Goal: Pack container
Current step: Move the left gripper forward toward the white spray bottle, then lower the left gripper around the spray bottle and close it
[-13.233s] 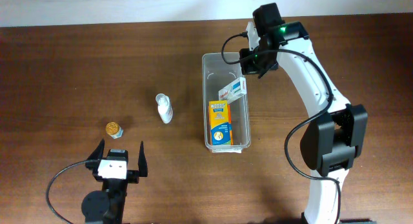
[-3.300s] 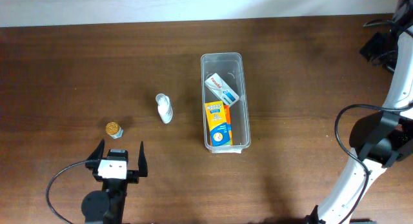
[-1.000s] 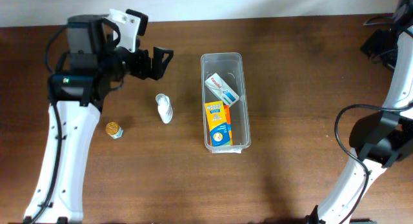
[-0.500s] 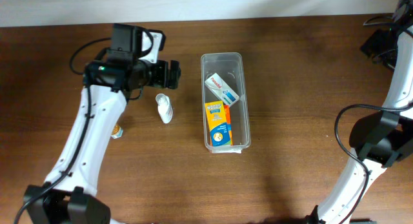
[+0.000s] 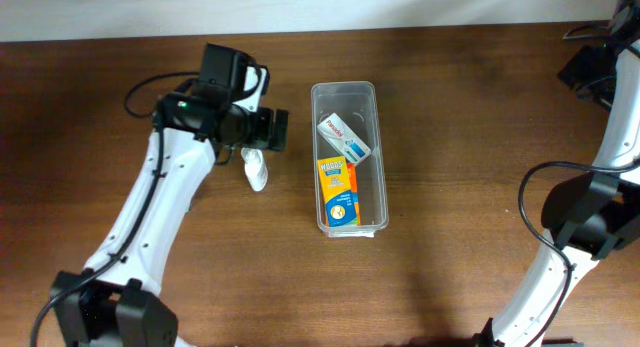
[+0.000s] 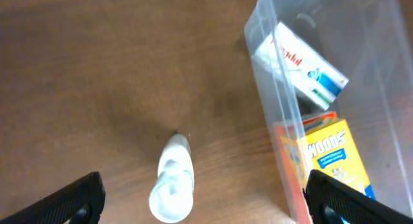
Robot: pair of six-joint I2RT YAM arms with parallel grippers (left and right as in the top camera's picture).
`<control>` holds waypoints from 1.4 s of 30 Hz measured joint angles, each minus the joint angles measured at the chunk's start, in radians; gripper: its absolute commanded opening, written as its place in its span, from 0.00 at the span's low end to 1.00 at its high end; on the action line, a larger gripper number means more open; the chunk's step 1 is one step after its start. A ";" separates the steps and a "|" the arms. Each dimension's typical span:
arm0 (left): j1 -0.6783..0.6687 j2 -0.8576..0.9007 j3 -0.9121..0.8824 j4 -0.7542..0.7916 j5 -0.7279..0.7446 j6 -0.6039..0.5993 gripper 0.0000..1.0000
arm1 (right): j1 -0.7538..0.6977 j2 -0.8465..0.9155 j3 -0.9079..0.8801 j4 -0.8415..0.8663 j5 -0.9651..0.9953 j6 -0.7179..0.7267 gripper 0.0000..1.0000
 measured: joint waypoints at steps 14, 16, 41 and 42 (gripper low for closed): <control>-0.003 0.113 0.000 -0.071 -0.064 -0.101 0.99 | 0.000 0.000 0.000 0.000 0.000 0.001 0.98; -0.003 0.123 0.000 -0.082 -0.067 -0.105 0.99 | 0.000 0.000 0.000 0.000 0.000 0.001 0.98; -0.003 0.195 0.000 -0.086 -0.071 -0.116 0.99 | 0.000 0.000 0.000 0.000 0.000 0.000 0.98; -0.003 0.195 0.000 -0.086 -0.071 -0.115 0.99 | 0.000 0.000 0.000 0.000 0.000 0.000 0.98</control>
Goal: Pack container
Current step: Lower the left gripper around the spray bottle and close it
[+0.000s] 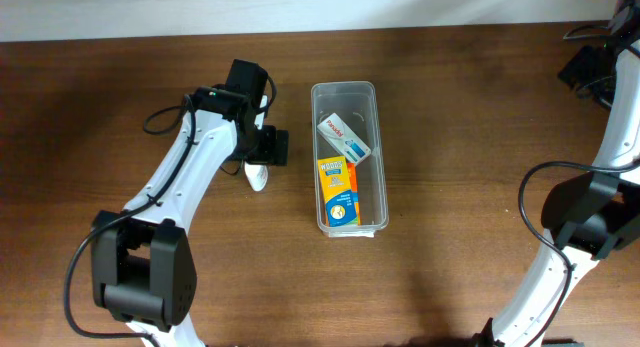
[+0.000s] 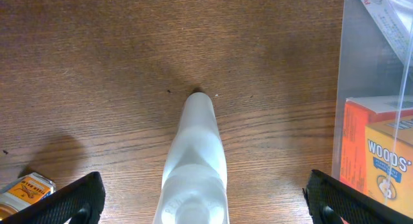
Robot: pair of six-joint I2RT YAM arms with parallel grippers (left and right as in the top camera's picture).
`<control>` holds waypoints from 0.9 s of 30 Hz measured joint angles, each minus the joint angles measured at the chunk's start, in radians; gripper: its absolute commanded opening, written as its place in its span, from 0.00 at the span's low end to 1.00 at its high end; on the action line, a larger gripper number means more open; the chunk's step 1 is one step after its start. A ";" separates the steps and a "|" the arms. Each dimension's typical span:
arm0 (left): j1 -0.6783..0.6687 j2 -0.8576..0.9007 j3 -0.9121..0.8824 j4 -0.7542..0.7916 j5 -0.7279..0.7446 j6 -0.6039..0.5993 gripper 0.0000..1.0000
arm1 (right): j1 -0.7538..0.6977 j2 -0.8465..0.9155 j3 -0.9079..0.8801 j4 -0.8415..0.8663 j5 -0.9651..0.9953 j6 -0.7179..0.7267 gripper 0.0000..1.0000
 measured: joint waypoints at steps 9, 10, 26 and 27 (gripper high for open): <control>0.000 0.011 0.000 0.000 0.000 0.065 0.99 | 0.000 0.000 0.000 0.000 0.000 0.000 0.98; 0.000 0.021 0.000 0.000 0.000 0.070 0.99 | 0.000 0.000 0.000 0.000 0.000 0.000 0.98; 0.000 0.084 0.000 -0.001 0.001 0.081 0.90 | 0.000 0.000 0.000 0.000 0.000 0.001 0.98; 0.000 0.084 0.000 0.000 0.001 0.082 0.89 | 0.000 0.000 0.000 0.000 0.000 0.001 0.98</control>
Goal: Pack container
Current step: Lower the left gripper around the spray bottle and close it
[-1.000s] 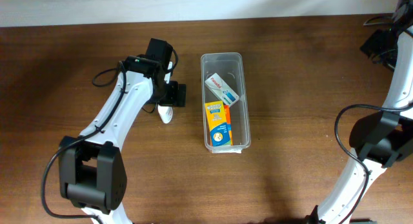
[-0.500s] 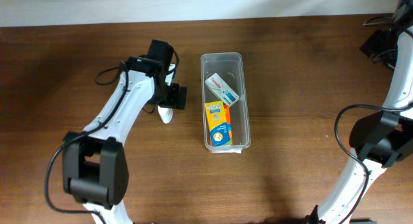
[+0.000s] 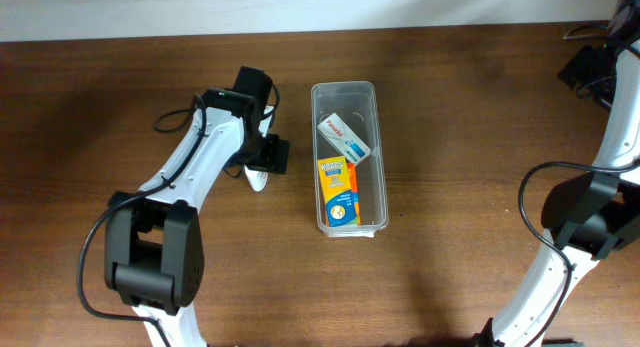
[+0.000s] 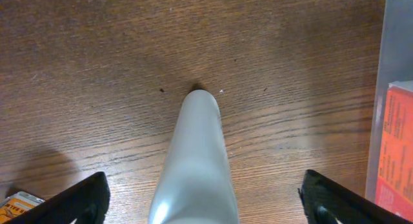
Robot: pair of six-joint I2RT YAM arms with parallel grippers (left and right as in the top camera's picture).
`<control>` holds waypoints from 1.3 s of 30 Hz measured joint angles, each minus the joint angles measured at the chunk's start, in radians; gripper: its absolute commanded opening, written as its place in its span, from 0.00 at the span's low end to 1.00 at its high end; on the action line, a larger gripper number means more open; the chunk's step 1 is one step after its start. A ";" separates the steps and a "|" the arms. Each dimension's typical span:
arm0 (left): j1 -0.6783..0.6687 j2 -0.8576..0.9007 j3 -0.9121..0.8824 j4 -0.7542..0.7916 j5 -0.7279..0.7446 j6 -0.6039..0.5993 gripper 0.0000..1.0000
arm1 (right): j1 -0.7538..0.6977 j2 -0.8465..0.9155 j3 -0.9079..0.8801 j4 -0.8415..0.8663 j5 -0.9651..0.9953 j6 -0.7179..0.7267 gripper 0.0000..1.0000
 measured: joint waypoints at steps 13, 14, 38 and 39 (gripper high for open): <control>0.000 0.000 0.018 -0.010 0.000 0.005 0.66 | 0.000 0.000 0.000 0.000 0.000 0.000 0.98; 0.000 0.000 0.023 -0.015 0.000 0.005 0.63 | 0.000 0.000 0.000 0.000 0.000 0.000 0.98; 0.000 0.000 0.026 -0.045 0.000 0.008 0.38 | 0.000 0.000 0.000 0.000 0.000 0.000 0.98; 0.000 0.000 0.026 -0.045 0.000 0.008 0.38 | 0.000 0.000 0.000 0.000 0.000 0.000 0.99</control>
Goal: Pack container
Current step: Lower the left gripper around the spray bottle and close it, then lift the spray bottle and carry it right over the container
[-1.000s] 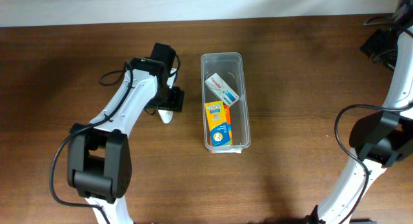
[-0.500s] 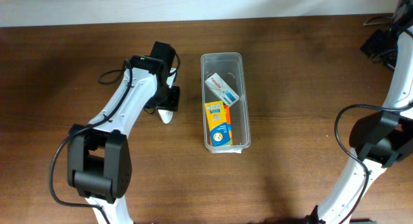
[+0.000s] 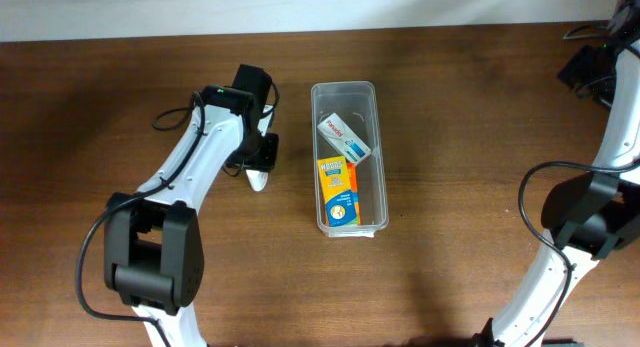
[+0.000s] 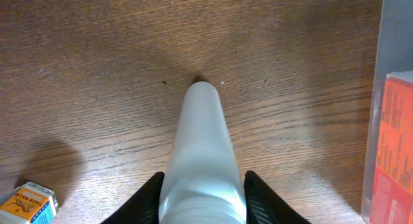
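A white tube (image 4: pixel 201 150) lies on the wooden table just left of the clear plastic container (image 3: pixel 347 91). My left gripper (image 4: pixel 202 201) is down over it, both black fingers pressed against the tube's sides, shut on it. In the overhead view the tube's tip (image 3: pixel 257 179) shows below the left gripper (image 3: pixel 256 152). Inside the container lie a white and blue box (image 3: pixel 343 137) and an orange and yellow box (image 3: pixel 339 192). My right gripper itself is out of view; only its arm (image 3: pixel 590 217) stands at the right edge.
A small orange and blue box (image 4: pixel 29 203) lies on the table to the left of the tube in the left wrist view. The container's wall (image 4: pixel 387 88) is close on the right. Cables (image 3: pixel 590 57) hang at the far right.
My left gripper's fingers, which stood wide apart on either side of the white tube, have closed against its sides. The tube lies where it was.
My left gripper was open, higher above the table, with the tube below and the container to its right. It then stood lower over the tube, still open, then lower again. Now it is shut on the tube, which rests on the table.
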Robot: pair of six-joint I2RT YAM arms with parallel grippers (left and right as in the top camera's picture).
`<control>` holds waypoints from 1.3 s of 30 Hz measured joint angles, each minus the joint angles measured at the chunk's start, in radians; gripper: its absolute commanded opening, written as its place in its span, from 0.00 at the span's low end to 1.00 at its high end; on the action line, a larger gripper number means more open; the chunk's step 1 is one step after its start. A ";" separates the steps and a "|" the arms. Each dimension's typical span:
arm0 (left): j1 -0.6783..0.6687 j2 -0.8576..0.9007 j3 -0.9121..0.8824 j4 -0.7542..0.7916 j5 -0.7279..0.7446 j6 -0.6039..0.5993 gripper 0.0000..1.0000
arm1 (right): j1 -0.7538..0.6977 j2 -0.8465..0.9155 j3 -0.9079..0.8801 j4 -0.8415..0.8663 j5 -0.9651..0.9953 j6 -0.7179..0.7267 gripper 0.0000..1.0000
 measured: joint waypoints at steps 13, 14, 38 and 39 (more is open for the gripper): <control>0.000 0.000 0.002 -0.016 0.000 0.000 0.27 | 0.000 0.000 0.000 0.000 0.000 0.000 0.98; 0.000 0.000 0.003 -0.018 0.000 0.000 0.26 | 0.000 0.000 0.000 0.000 0.000 0.000 0.98; 0.000 0.002 0.510 -0.286 0.110 -0.021 0.22 | 0.000 0.000 0.000 0.000 0.000 0.000 0.98; -0.002 0.002 0.538 -0.298 0.126 -0.027 0.22 | 0.000 0.000 0.000 0.000 0.000 0.000 0.98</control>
